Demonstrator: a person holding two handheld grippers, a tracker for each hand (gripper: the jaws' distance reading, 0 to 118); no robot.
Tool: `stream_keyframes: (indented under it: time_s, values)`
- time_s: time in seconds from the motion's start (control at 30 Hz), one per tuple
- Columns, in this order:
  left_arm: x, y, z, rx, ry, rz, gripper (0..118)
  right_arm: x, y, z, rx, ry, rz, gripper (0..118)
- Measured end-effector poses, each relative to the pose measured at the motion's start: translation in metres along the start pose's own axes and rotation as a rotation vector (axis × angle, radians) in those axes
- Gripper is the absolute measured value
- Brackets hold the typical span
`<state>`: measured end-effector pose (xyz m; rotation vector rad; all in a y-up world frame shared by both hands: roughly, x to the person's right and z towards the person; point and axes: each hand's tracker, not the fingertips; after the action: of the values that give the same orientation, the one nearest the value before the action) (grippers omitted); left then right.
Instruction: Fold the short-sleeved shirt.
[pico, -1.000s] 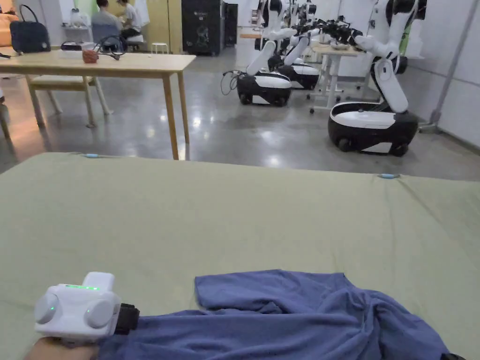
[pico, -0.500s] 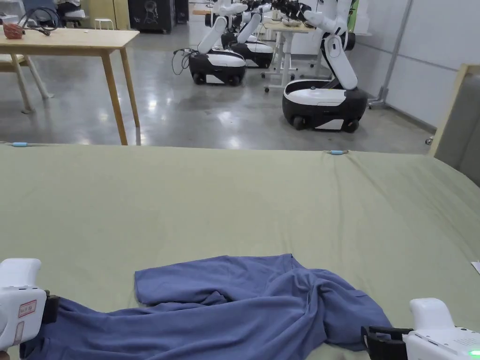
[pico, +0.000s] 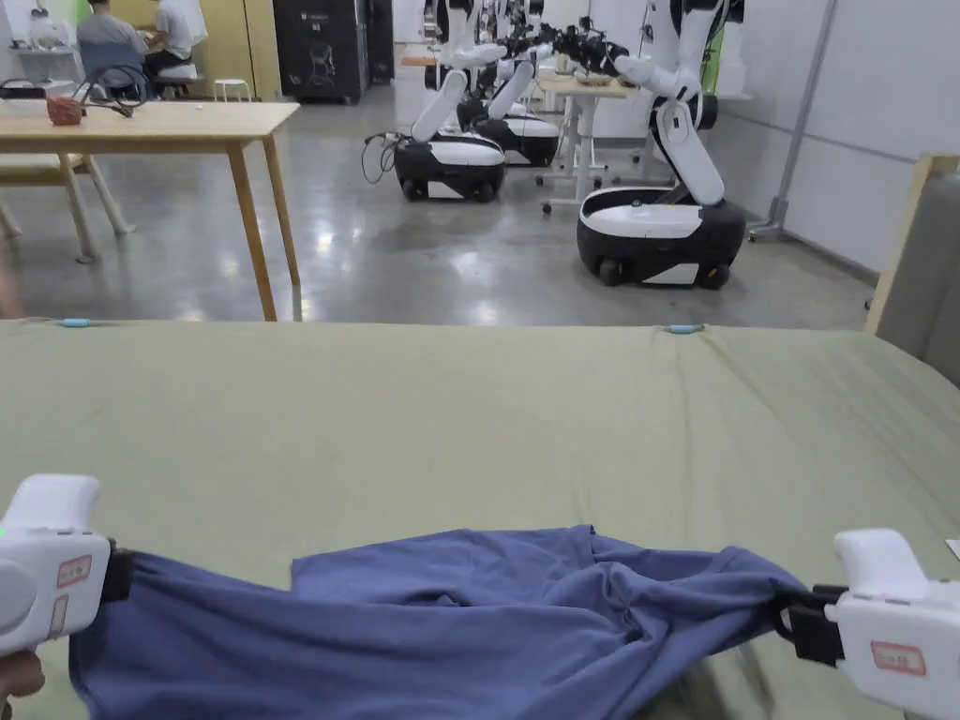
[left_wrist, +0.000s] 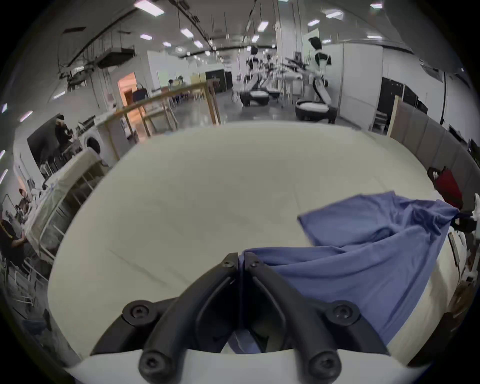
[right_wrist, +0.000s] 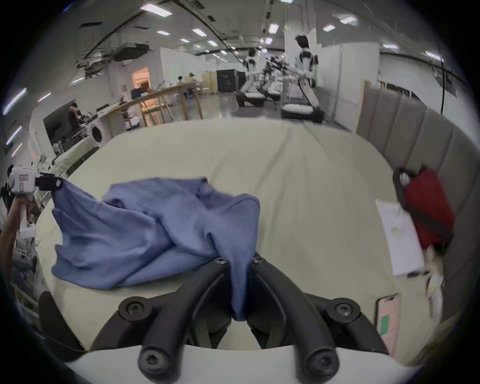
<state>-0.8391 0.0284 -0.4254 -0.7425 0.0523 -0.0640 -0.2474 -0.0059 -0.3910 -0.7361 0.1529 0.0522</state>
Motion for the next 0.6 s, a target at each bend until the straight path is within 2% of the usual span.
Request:
stream_keyframes:
  time_s: [0.1, 0.27, 0.37, 0.43, 0.6]
  values:
    - [-0.006, 0.031, 0.038, 0.096, 0.006, -0.002, 0, -0.007, 0.042, 0.046, 0.118, -0.025, 0.036, 10]
    - [-0.026, 0.083, 0.095, 0.191, 0.002, 0.004, 0, 0.0, 0.123, 0.124, 0.299, -0.071, 0.012, 10]
    - [-0.04, 0.114, 0.119, 0.257, -0.015, 0.055, 0, 0.0, 0.165, 0.165, 0.398, -0.157, 0.02, 10]
    - [-0.048, 0.134, 0.13, 0.263, -0.027, 0.081, 0, 0.002, 0.19, 0.184, 0.445, -0.196, 0.017, 10]
    - [-0.049, 0.185, 0.152, 0.352, -0.01, 0.072, 0, 0.007, 0.244, 0.213, 0.555, -0.221, -0.014, 10]
